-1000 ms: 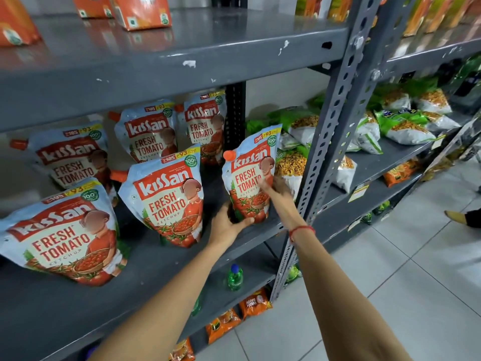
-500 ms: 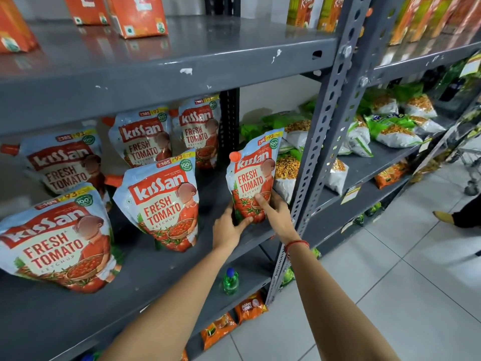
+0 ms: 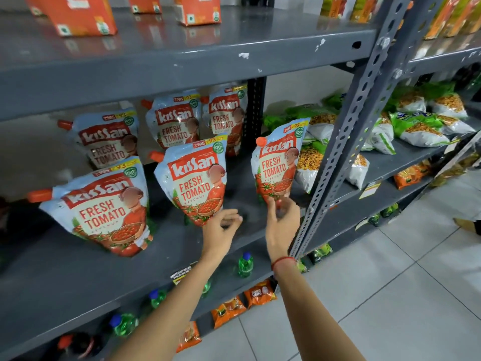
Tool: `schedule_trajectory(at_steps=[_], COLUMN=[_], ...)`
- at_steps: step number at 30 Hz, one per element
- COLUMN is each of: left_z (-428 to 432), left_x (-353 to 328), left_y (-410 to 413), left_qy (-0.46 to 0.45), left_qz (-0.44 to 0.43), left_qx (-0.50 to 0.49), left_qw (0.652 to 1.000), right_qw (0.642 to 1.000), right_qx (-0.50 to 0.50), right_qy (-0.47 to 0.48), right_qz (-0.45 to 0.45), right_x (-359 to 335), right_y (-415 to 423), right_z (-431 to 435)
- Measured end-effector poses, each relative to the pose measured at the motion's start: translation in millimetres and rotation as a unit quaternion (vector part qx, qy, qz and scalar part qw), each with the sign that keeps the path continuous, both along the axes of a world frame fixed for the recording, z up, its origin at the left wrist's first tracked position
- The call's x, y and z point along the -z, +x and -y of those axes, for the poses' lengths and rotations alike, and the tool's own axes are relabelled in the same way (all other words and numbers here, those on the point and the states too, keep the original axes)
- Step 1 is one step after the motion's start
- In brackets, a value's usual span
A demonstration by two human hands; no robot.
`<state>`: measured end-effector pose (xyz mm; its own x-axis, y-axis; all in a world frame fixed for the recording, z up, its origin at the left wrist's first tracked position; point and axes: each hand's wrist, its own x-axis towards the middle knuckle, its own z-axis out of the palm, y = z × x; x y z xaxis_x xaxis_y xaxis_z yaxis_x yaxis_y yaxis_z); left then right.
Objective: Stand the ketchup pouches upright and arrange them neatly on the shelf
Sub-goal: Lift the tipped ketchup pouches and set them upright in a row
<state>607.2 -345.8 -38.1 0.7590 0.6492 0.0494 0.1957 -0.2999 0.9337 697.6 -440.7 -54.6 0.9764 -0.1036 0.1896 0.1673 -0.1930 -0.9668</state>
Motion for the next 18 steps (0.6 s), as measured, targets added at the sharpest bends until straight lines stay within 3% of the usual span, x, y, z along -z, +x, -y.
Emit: schedule_trajectory(at_steps=[3,7,13,18], left_z=[-21.5,-54.2,-83.4,-73.5], left_x=[0.1,6.3,6.2,2.7], left_y=[-42.4,-67.6,-48.8,-41.2], left_qy=[0.034,0.054,0.011,0.011], left_qz=[0.018,0.018,-0.109,-0.105], left_qx=[-0.063,-0.191,-0.026,-0.020], left_qw=[0.997,0.980,0.994,0.994], right_qw=[0.992,0.925,0.874,0.870], right_qx=[-0.120,-0.348,-0.449,-0.458], right_qy=[0.026,0.038,-0.031,-0.043], right_qz=[-0.033,-0.147,-0.182,-0.176], right_x=[-3.3,-12.1,-10.5,-12.4], right_y=[-24.7,-25.6,-5.5,0.8], right_z=[-22.3,-54.2,-75.8,-70.9])
